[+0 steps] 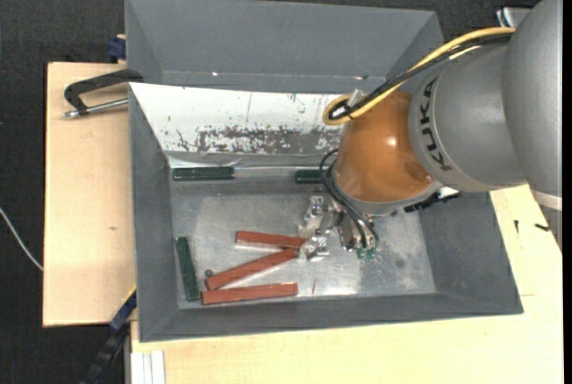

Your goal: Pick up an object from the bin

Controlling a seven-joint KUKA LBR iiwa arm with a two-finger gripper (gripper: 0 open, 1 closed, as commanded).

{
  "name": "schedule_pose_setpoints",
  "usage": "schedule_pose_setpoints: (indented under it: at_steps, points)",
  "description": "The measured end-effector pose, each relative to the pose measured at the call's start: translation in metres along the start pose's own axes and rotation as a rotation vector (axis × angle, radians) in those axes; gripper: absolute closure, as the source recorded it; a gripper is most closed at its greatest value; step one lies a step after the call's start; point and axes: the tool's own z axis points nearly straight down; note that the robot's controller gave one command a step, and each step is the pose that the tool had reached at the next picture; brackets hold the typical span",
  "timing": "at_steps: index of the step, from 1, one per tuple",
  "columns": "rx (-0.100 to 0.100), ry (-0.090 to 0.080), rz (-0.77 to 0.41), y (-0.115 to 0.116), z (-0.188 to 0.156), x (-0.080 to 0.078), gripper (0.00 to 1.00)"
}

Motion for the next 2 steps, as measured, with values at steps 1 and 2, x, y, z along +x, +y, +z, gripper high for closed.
schedule_pose_setpoints:
  at_steps: [1, 2]
  points:
    - [0.0, 0.0, 0.0, 0.0, 0.0, 0.0, 1.0]
    - [0.002, -0.011, 0.013, -0.002, -0.154, -0.024, 1.0]
